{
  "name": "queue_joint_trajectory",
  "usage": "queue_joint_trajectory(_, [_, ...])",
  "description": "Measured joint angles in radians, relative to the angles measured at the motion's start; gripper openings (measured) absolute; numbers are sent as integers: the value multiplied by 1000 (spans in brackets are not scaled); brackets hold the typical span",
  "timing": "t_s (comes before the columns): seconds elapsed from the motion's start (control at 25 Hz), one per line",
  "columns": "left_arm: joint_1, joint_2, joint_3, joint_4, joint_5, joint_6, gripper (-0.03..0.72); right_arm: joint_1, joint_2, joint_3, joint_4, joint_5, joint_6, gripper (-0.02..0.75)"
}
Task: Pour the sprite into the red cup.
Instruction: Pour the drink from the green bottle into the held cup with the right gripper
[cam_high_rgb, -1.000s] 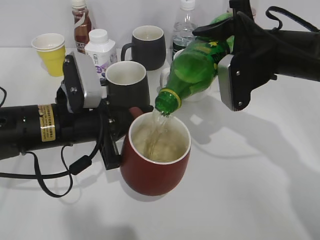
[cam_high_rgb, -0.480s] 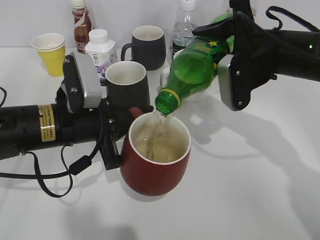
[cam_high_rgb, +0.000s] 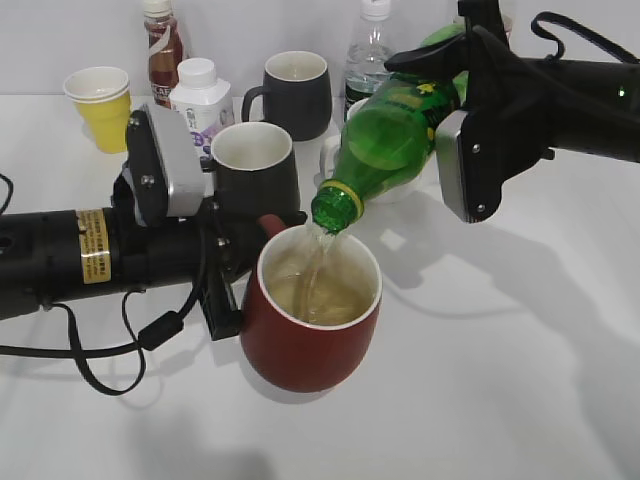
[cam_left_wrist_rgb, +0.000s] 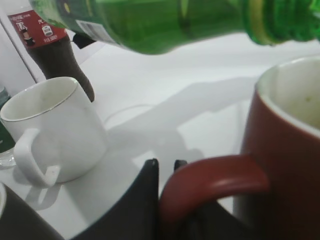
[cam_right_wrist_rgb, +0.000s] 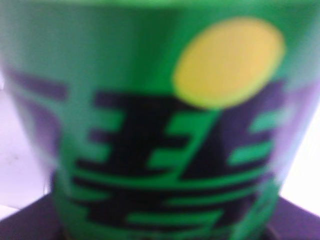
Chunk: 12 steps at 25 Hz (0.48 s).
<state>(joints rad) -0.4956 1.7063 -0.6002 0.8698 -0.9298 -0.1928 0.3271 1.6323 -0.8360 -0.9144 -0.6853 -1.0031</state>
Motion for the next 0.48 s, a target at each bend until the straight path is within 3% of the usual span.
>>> queue_joint_trajectory(0.48, [0, 0, 0, 2, 1, 0, 61, 0, 0, 0, 1, -1, -4, 395])
